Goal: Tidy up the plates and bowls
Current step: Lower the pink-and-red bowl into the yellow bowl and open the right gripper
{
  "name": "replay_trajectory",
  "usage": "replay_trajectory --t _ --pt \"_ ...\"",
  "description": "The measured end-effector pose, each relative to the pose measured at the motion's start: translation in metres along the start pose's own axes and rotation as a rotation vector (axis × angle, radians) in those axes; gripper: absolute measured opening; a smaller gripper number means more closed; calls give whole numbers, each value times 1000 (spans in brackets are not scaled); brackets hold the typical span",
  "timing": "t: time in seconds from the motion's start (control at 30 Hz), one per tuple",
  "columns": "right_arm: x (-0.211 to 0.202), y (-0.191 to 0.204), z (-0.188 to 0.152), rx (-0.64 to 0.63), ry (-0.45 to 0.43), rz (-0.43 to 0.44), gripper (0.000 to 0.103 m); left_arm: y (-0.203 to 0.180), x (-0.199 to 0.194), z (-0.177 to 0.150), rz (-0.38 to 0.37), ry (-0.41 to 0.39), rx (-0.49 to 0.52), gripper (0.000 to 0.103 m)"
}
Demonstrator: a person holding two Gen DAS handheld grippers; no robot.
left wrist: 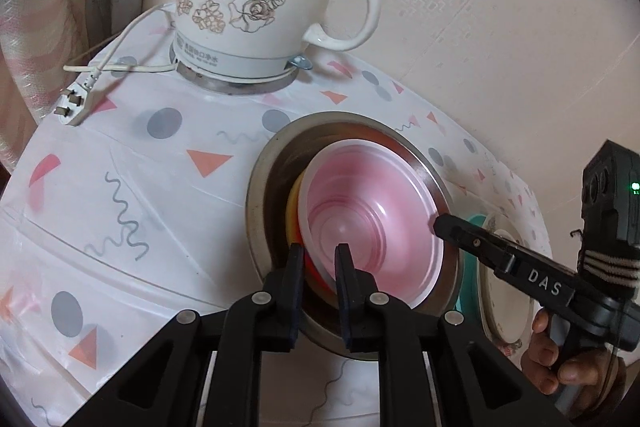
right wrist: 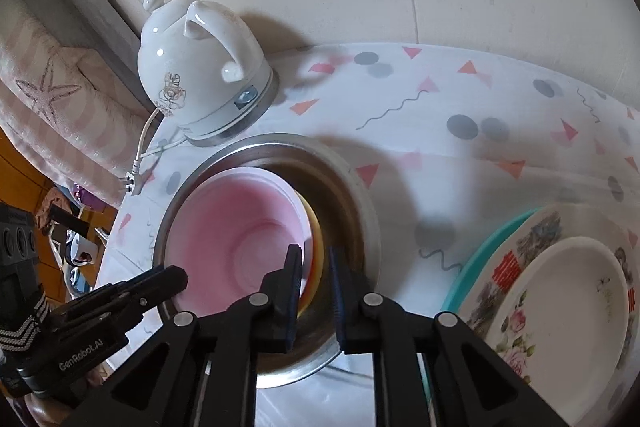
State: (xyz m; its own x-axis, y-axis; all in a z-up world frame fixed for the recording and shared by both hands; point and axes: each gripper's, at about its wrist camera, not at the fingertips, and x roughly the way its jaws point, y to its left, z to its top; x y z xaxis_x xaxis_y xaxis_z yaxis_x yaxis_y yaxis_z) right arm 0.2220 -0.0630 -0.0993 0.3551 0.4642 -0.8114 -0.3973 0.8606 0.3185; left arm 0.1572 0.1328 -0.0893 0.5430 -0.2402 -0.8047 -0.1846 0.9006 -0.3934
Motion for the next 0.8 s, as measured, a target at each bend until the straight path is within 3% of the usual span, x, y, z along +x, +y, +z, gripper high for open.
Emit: replay_trajectory --t 0.8 --pt "-11 0 -1 -8 -23 -2 16 -7 0 -3 47 -21 34 18"
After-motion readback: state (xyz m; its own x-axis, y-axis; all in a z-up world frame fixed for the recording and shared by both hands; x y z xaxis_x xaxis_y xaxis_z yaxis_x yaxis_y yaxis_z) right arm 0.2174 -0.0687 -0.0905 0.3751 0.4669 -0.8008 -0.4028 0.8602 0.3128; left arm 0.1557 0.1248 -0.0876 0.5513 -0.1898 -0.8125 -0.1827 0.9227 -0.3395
